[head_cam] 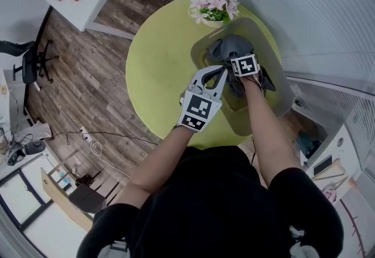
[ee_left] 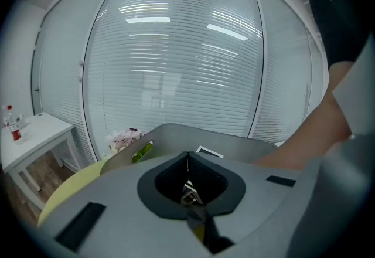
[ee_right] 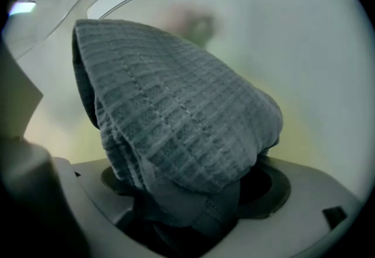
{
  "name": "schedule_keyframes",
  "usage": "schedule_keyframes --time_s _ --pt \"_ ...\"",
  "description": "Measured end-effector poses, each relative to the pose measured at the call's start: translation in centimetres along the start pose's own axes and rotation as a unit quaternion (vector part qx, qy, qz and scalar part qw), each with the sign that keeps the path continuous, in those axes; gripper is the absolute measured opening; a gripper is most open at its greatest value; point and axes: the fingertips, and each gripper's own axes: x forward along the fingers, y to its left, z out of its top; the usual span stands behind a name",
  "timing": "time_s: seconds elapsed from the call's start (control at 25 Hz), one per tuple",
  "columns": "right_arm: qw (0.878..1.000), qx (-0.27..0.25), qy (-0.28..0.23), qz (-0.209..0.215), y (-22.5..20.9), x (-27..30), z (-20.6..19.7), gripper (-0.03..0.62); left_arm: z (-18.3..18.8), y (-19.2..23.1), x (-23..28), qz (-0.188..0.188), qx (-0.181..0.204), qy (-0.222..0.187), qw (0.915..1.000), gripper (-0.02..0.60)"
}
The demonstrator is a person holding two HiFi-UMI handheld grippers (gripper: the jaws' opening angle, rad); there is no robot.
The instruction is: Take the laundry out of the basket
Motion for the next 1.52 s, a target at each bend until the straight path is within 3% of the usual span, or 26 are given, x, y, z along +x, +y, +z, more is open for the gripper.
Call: schedule_keyframes --time_s 0.28,0.6,0.8,1.52 --pt "0.999 -0.013 0.003 0.029 0.1 1.0 -0.1 0.442 -0.2 0.0 -0.2 0.008 0.006 -0.001 0.9999 0.011" --pt "0.999 -0.033 -0.022 0.023 0.0 0.2 0.4 0.436 -0.3 -0.3 -0.8 0.0 0.001 -0.005 1.0 0.011" --pt "0.998 -0.061 -0.023 0.013 0.9 -1.1 0.6 0.392 -0.4 -0.7 -1.8 -0.004 0.004 -0.002 1.0 0.011" --pt "0.981 -0.171 -0.087 -0.01 5.3 -13.6 2.4 0.388 1.5 -1.7 -7.4 0.024 0.024 -0.034 0.9988 0.011"
